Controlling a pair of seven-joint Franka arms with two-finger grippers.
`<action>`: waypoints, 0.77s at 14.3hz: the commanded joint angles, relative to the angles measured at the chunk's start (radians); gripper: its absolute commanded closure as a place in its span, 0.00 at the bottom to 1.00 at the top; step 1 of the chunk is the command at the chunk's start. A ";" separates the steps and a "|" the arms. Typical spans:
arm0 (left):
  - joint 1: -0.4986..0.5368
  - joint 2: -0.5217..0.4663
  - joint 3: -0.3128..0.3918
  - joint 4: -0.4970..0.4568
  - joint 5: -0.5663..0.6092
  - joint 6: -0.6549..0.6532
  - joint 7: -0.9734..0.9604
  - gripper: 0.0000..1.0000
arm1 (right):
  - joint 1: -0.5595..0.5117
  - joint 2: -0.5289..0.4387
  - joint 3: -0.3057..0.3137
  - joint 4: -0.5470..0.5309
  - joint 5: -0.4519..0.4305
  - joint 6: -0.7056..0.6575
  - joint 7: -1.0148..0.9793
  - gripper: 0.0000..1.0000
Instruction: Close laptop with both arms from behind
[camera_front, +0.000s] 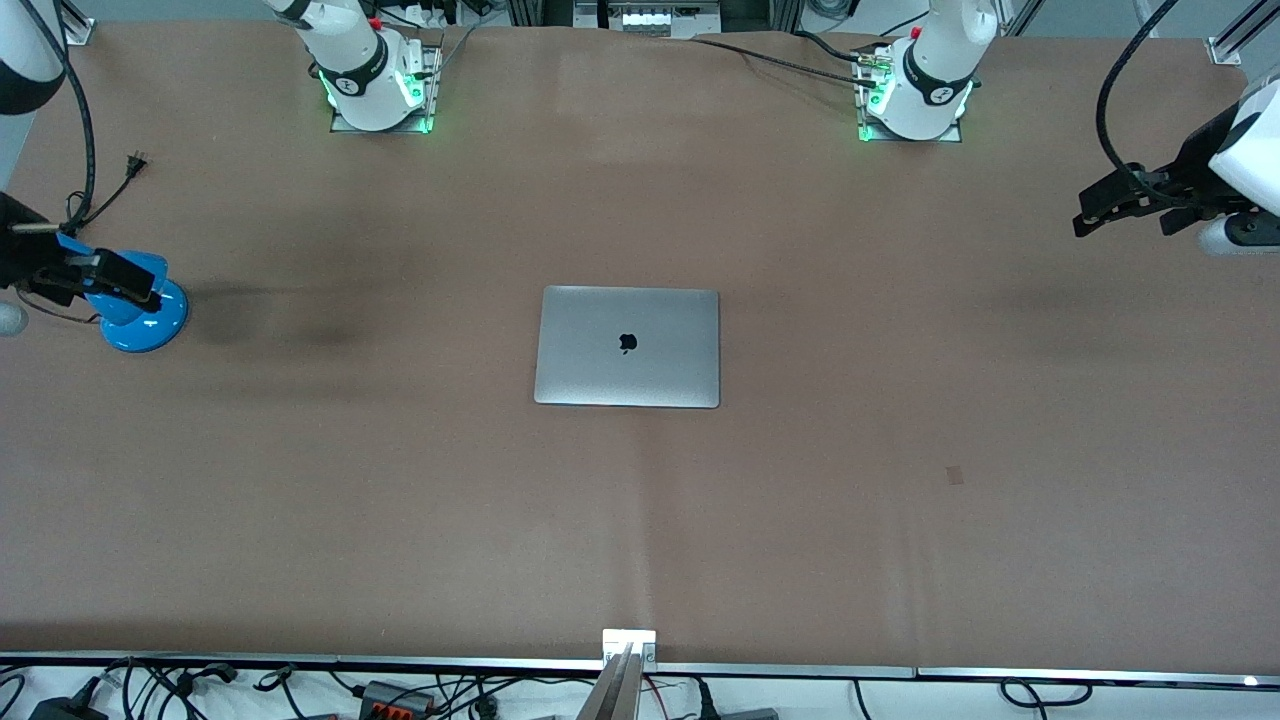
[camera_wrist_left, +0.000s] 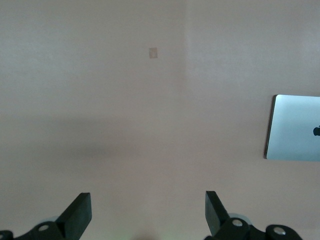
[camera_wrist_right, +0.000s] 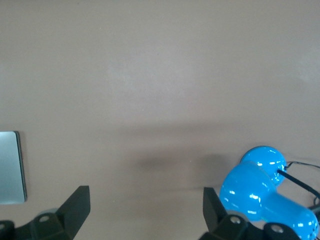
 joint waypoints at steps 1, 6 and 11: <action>-0.014 -0.018 0.020 -0.016 -0.007 0.014 0.079 0.00 | -0.013 -0.098 0.017 -0.121 -0.016 0.020 -0.019 0.00; -0.016 -0.003 0.016 0.010 -0.007 -0.005 0.077 0.00 | -0.016 -0.110 0.015 -0.131 -0.006 -0.001 -0.022 0.00; -0.016 0.008 0.005 0.024 -0.007 -0.003 0.074 0.00 | -0.016 -0.110 0.015 -0.131 0.005 0.006 -0.038 0.00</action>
